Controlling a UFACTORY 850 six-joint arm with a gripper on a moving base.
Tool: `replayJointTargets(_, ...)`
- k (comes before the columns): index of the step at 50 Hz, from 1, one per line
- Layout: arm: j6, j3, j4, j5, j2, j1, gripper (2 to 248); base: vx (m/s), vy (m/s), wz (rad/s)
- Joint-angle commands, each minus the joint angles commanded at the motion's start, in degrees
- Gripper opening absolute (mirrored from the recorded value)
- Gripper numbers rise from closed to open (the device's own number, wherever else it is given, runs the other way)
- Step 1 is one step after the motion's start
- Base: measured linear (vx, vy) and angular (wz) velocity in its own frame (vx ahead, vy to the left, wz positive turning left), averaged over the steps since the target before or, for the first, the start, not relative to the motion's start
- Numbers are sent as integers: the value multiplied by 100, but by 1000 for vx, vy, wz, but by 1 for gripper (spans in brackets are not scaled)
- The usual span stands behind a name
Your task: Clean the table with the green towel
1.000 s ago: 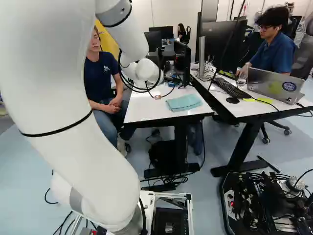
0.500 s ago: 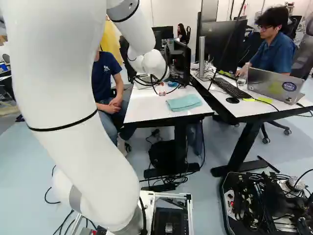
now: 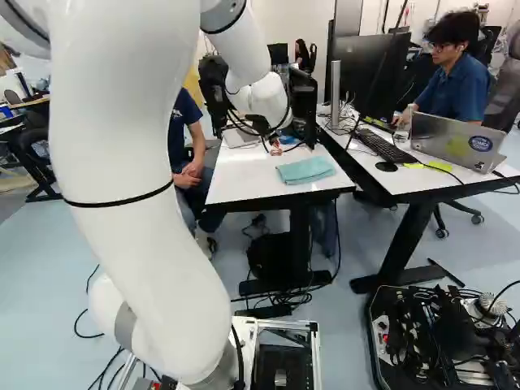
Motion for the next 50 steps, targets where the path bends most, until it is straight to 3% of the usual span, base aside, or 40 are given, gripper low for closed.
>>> replayJointTargets(24,0,-403,0,-111,-340,-203,247,0,0,0)
replayJointTargets(50,0,-489,0,-111,-683,-221,247,0,0,0)
